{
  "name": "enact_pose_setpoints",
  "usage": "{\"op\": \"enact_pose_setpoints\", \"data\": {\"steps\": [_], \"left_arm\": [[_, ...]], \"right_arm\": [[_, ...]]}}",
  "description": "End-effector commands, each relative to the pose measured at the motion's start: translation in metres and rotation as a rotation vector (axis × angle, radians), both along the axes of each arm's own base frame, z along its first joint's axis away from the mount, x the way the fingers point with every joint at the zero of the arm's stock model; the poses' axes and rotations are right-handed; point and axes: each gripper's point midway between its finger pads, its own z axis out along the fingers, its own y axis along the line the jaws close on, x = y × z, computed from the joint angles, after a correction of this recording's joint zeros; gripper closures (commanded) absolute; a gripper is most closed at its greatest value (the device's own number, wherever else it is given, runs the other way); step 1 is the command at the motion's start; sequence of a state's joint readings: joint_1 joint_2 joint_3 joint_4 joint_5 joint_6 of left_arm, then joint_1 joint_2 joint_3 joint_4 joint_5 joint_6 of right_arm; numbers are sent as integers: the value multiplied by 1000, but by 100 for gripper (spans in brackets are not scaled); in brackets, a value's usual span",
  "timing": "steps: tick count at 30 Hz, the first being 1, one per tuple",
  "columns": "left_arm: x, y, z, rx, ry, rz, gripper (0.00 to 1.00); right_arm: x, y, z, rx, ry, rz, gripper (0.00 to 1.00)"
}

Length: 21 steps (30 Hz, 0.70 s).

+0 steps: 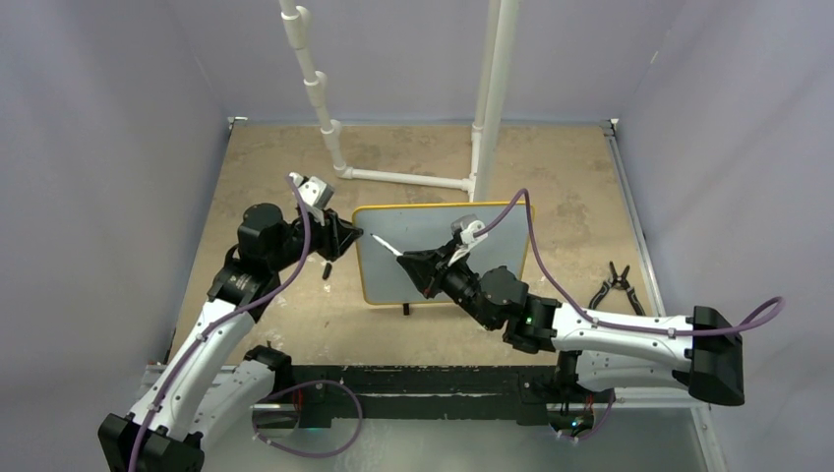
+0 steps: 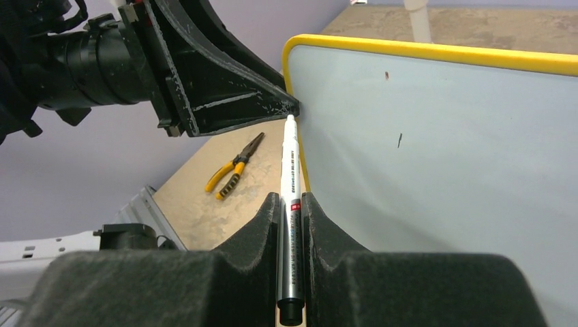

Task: Write a sentence on the whiteboard
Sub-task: Hold the whiteboard at the center of the board.

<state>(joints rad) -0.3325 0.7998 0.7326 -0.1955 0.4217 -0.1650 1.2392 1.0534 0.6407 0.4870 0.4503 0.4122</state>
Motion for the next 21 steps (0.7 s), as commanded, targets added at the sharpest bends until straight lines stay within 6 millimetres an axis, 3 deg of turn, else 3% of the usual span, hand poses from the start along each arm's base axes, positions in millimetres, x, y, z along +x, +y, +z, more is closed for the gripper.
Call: {"op": "enact_pose_setpoints", "data": {"steps": [1, 21], "left_arm": [[2, -5, 9, -24, -36, -32, 74], [3, -4, 4, -14, -27, -26, 89]], "right_arm": [[7, 0, 40, 83, -48, -47, 100], [17, 11, 46, 55, -77, -81, 100]]}}
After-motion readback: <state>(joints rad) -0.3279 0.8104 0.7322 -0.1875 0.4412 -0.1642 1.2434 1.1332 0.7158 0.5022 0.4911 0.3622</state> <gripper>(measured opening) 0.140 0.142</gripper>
